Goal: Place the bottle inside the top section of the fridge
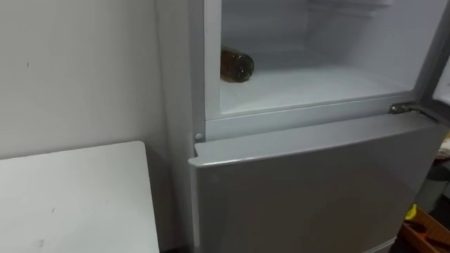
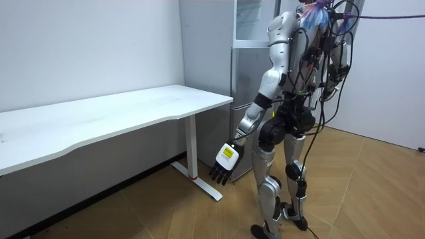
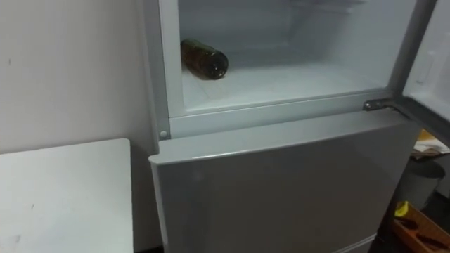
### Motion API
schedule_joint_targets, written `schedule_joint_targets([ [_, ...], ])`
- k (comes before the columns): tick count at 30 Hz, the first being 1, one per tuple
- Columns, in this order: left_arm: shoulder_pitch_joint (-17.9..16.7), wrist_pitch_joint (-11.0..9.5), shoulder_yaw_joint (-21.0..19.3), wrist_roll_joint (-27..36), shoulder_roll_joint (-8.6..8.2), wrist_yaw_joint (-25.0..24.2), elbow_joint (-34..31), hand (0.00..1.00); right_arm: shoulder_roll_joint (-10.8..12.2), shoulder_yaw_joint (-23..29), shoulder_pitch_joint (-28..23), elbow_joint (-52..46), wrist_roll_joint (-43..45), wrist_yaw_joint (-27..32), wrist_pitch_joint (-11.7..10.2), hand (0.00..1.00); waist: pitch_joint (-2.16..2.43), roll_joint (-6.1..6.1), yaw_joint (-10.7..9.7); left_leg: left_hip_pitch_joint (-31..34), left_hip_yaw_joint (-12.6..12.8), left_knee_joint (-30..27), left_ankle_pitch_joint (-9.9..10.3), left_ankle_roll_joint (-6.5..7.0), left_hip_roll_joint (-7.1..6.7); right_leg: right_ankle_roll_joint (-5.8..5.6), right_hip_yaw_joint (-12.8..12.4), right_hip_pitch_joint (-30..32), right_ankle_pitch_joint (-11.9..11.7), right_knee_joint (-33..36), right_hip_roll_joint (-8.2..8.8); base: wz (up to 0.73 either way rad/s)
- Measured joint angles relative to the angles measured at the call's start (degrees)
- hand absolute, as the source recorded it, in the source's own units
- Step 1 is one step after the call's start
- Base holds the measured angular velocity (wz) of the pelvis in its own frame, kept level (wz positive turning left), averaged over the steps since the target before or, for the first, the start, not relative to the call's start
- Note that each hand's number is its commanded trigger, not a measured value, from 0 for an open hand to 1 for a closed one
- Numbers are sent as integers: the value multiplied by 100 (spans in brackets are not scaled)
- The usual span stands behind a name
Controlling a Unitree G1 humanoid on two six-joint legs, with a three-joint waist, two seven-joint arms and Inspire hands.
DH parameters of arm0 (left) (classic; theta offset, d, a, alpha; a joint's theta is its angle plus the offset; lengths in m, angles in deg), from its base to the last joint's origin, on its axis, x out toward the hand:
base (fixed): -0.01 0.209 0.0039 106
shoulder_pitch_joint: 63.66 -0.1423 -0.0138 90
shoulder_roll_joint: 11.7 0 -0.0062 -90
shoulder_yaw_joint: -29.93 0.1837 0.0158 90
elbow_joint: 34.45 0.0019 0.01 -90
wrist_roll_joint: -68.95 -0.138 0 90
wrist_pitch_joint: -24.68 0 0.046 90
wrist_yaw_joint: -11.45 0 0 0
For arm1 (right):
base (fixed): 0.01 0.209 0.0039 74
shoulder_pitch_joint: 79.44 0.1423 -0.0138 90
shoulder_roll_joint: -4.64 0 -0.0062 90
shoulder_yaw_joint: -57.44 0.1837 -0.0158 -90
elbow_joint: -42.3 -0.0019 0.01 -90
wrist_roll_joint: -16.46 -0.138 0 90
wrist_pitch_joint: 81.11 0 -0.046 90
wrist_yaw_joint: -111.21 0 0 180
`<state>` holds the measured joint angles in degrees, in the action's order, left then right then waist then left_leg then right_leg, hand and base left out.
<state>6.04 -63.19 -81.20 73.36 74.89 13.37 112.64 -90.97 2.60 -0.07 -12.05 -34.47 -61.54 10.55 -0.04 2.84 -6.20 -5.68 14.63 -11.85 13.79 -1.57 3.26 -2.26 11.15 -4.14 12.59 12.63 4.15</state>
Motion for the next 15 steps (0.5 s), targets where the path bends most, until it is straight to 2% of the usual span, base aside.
schedule_joint_targets([
  [2, 15, -25, 0, 45, 34, -43, -51, 0, -132, 22, 46, -365, 2, 216, -40, 0, -17, -11, -22, 36, 12, 3, 0, 0, -1, 0, -4, 51, 0, 2, 3, -2],
  [4, 4, -60, -11, 41, 78, -63, -56, 0, -352, 43, 55, -718, 20, 514, -47, 0, -15, 4, 0, 15, 24, 18, 0, 0, -4, -1, -20, 43, 0, 0, 3, -2],
  [6, 2, -67, -96, 38, 82, -114, -35, 0, -457, 158, 57, -1014, 90, 726, -48, 0, -8, 20, -5, -6, 34, 20, 0, 0, -5, -2, -29, 20, 1, -3, 3, 0],
  [9, -30, -66, -115, 6, 85, -128, -77, 0, -519, 409, 86, -1651, 234, 1144, -94, 0, -11, 31, -10, -2, 30, 16, -1, 0, -4, -2, -19, 20, 0, 3, 0, 0],
  [12, -11, -21, -34, -34, 85, -144, -78, 0, -613, 418, 270, -2106, 827, 1570, -95, 0, -12, 37, -43, 0, 34, 14, -1, -1, -4, -1, -45, 36, 1, 7, -3, -1],
  [15, -35, -10, 24, 1, 83, -162, -77, 0, -640, 429, 292, -2869, 909, 1832, -95, 0, -17, 57, -105, 7, 34, 19, -2, -1, -4, -6, -43, 42, 8, 13, -3, 0],
])
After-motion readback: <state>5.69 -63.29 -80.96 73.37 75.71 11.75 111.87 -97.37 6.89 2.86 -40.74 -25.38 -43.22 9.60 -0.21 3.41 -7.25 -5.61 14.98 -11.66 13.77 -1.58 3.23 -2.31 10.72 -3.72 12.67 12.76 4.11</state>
